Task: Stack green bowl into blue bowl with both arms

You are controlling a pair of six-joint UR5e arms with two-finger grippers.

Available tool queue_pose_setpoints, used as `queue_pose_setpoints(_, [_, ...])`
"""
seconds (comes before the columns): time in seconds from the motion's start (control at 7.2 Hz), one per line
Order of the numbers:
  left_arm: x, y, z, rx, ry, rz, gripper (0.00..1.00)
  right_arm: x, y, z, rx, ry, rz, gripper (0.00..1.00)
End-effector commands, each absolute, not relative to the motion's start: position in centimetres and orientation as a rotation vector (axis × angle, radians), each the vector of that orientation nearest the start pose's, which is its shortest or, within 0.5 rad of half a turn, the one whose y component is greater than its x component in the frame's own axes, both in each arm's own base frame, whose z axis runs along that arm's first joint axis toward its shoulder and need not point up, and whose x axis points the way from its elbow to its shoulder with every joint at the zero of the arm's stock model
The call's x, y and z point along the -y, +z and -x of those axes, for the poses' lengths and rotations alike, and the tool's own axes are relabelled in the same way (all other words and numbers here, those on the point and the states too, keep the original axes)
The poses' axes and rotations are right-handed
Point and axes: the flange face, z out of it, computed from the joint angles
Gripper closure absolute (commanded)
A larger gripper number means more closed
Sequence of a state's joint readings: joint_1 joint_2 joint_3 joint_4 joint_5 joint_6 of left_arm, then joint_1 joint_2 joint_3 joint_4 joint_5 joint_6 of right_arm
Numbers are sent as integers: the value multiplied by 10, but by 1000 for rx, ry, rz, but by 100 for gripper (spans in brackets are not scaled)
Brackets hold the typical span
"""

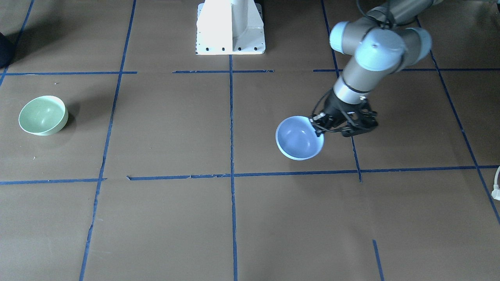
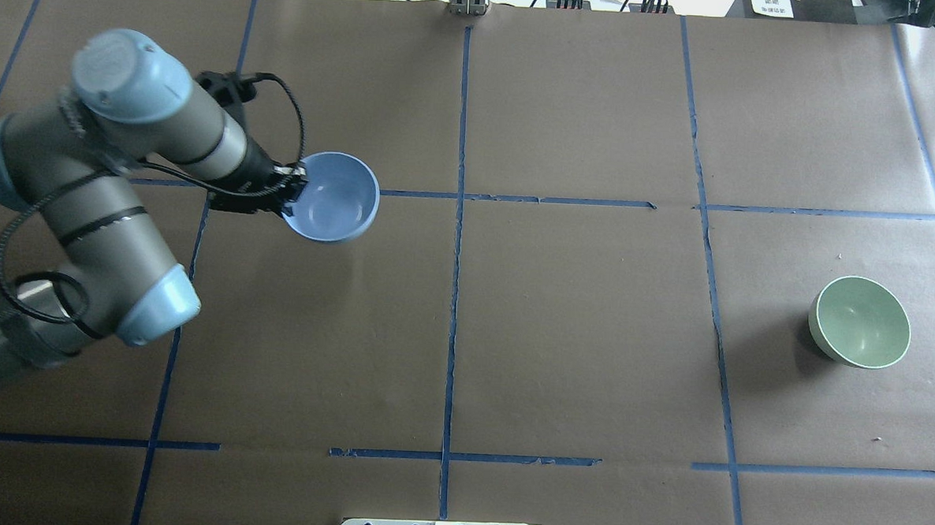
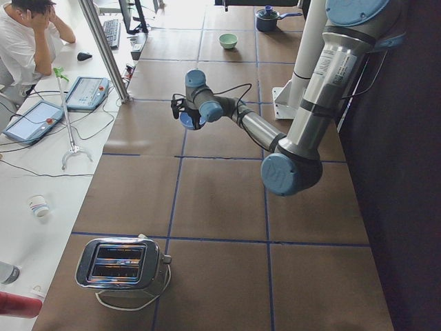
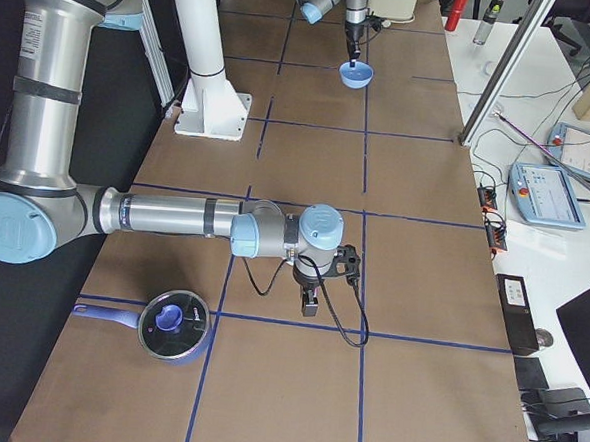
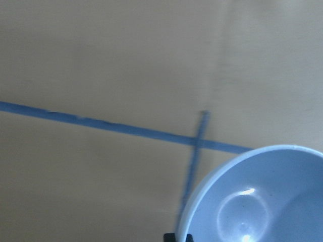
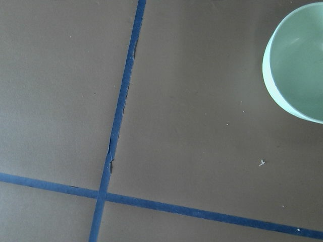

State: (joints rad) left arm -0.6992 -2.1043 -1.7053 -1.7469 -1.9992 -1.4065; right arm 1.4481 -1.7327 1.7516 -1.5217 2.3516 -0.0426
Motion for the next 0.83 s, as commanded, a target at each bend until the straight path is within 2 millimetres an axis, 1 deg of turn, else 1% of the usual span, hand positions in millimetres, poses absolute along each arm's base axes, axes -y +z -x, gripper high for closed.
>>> queue_pose_setpoints(0.0, [449,212,-546,-914,-310,22,100,433,639,-10,784,-182,-32,0])
queue_pose_setpoints(0.14, [438,215,-563,-901,-292,25,100,433,638,-10,784,-183,-34,0])
queue_pose_setpoints(0.42, [433,218,-570,-895,-274,29,99,433,636,-10,784,-185,-37,0])
queue_pose_setpoints(0.56, [432,220,-572,-894,-273,30,93,433,632,-10,784,-187,-45,0])
queue_pose_setpoints(0.69, [432,219,-572,-894,-272,31,64,434,630,-10,784,-189,-50,0])
